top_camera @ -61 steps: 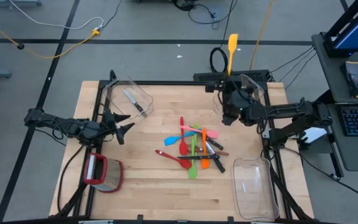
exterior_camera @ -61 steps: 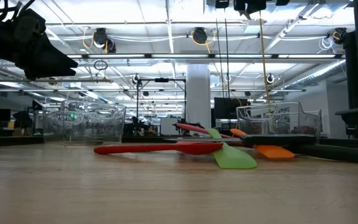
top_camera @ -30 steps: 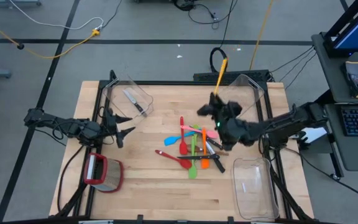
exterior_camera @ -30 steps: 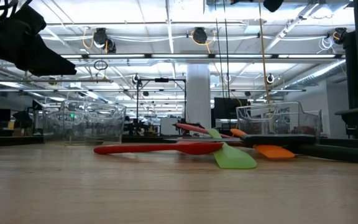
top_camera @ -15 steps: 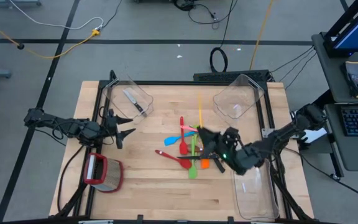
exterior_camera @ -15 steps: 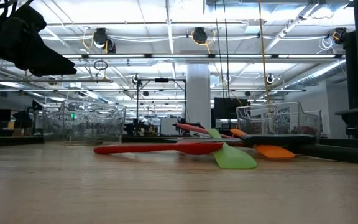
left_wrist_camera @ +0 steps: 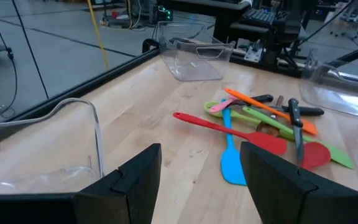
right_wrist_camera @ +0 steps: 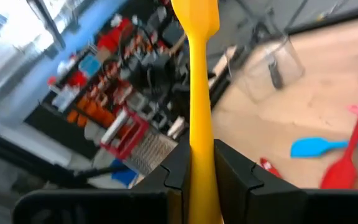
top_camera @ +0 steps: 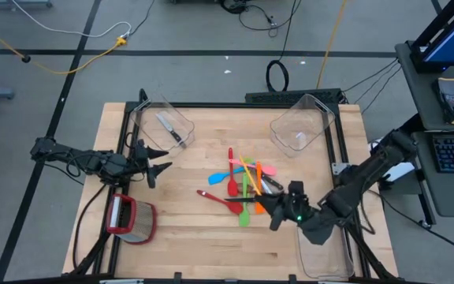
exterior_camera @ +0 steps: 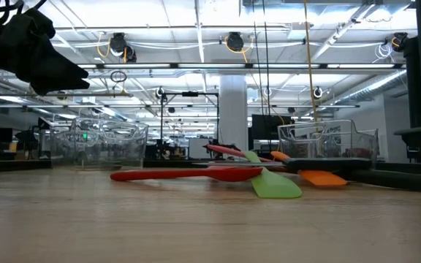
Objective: Pick & Place Kitchen Items
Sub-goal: Put the yellow spatula into bottom transparent bin, then put the black kitchen knife into the top left transparent bin
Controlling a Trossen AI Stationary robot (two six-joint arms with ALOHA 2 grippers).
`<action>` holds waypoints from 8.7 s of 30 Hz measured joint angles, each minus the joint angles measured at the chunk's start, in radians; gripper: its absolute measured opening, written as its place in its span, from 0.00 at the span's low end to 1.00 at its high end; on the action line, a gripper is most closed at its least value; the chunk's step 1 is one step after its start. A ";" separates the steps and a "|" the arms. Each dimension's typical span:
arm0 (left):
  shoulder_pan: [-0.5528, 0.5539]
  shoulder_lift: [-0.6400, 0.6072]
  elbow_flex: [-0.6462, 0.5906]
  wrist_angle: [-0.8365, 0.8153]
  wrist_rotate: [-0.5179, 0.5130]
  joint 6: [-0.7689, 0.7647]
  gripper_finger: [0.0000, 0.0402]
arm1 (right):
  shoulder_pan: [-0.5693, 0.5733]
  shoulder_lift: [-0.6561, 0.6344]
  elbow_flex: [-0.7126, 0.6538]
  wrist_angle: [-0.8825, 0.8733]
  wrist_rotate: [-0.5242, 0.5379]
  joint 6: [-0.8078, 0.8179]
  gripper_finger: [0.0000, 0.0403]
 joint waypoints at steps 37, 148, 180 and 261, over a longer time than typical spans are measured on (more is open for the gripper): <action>0.000 0.000 0.000 -0.001 -0.011 -0.075 0.56 | -0.057 -0.335 0.000 -0.914 -1.173 0.639 0.10; 0.000 0.000 0.000 0.004 -0.011 -0.138 0.56 | 0.317 0.518 0.332 -1.323 -1.076 1.027 0.26; 0.000 0.000 0.000 0.006 0.010 -0.081 0.56 | 0.286 -0.030 0.330 -1.154 -1.158 0.985 0.02; 0.000 0.000 0.000 0.131 0.093 -0.120 0.56 | -0.402 0.047 0.003 -0.402 -0.900 -1.092 0.14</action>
